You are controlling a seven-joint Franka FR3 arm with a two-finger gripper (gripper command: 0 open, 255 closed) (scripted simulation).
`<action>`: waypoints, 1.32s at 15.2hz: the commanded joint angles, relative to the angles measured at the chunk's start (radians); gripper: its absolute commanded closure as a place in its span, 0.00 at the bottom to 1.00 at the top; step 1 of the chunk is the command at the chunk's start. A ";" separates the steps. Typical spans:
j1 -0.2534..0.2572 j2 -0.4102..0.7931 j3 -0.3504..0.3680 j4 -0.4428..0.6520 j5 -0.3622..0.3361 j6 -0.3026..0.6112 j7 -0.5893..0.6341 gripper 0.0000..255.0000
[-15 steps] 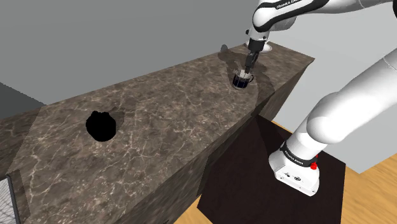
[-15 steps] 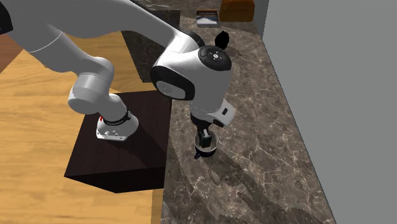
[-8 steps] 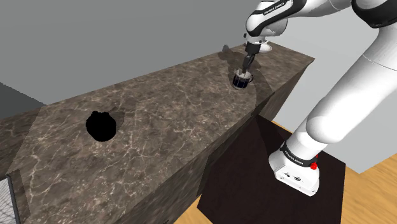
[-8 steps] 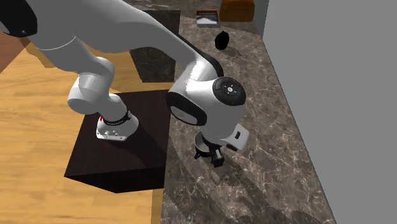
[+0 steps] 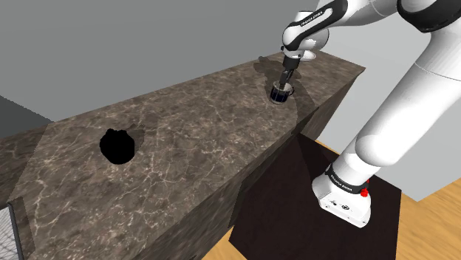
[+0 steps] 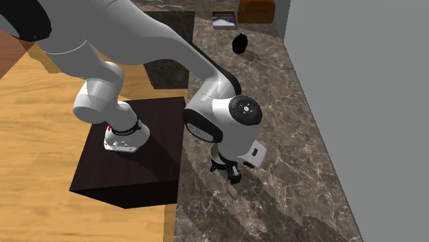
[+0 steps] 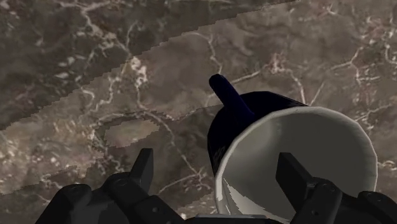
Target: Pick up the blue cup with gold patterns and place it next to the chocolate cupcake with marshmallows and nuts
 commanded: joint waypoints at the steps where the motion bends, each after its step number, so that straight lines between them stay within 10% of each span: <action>1: 0.000 0.002 0.000 -0.001 0.001 0.004 -0.001 0.00; 5: 0.000 0.002 0.000 -0.001 0.001 0.004 -0.001 0.00; 6: 0.000 0.002 0.000 -0.001 0.001 0.004 -0.001 1.00; 20: 0.002 -0.039 0.001 0.028 -0.020 -0.063 0.015 1.00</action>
